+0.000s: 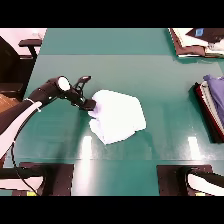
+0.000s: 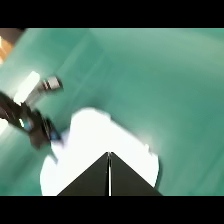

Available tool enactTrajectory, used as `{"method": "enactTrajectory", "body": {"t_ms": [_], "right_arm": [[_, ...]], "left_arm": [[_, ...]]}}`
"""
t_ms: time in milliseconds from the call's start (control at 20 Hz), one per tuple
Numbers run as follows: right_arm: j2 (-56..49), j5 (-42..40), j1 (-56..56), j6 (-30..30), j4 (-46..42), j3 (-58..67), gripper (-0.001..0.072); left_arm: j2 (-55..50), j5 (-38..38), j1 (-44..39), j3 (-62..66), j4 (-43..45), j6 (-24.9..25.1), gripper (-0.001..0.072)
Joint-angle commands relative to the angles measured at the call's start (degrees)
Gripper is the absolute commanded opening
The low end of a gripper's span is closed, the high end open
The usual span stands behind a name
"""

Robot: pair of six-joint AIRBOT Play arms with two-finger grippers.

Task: Fold the shirts.

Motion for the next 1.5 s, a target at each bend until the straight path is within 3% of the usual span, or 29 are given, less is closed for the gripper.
{"method": "enactTrajectory", "body": {"t_ms": [0, 150, 200, 250, 300, 400, 550, 750, 950, 1050, 1150, 1450], "right_arm": [[3.0, 2.9, 0.0, 3.4, -7.5, -11.8, 0.0017], [7.7, -1.9, 0.0, 4.9, -11.6, -33.3, 0.0023], [8.9, -5.1, 0.1, 5.8, -11.0, -41.4, 0.0155], [9.4, -8.3, 0.2, 5.7, -8.4, -49.1, 0.0386], [9.4, -11.2, 0.3, 5.7, -4.7, -55.7, 0.0459], [8.0, -18.2, 1.6, 2.6, 3.5, -66.7, 0.0451], [3.1, -27.4, 6.6, -2.4, 12.9, -73.2, 0.0449], [-5.0, -32.8, 14.0, -3.0, 14.0, -68.5, 0.0448], [-11.7, -33.3, 18.4, -3.0, 13.9, -61.1, 0.0432], [-14.6, -32.6, 19.8, -3.0, 13.4, -57.9, 0.0283], [-15.9, -32.6, 20.2, -3.0, 13.3, -56.0, 0.0037], [-5.9, -28.4, 12.0, -1.1, 0.7, -45.7, 0.0016]], "left_arm": [[2.5, -0.3, 3.2, 3.5, 1.6, 0.2, 0.0024], [5.2, -0.2, 6.0, 5.3, 2.0, 0.2, 0.0025], [5.5, -0.3, 6.1, 5.3, 2.3, 0.2, 0.0024], [5.4, -0.3, 6.1, 5.3, 2.9, 0.2, 0.0025], [5.4, -0.4, 6.1, 5.3, 2.8, 0.2, 0.0025], [5.4, -0.2, 6.1, 5.3, 2.8, 0.2, 0.0024], [5.4, -0.3, 6.1, 5.3, 2.8, 0.2, 0.0025], [5.4, -0.3, 6.1, 5.3, 2.8, 0.2, 0.0025], [5.4, -0.3, 6.1, 5.3, 2.8, 0.2, 0.0025], [5.4, -0.2, 6.1, 5.3, 2.8, 0.2, 0.0025], [5.5, -0.2, 6.1, 5.3, 2.9, 0.2, 0.0025], [15.2, 5.9, 6.1, 8.0, 8.4, 0.2, 0.0024]]}}
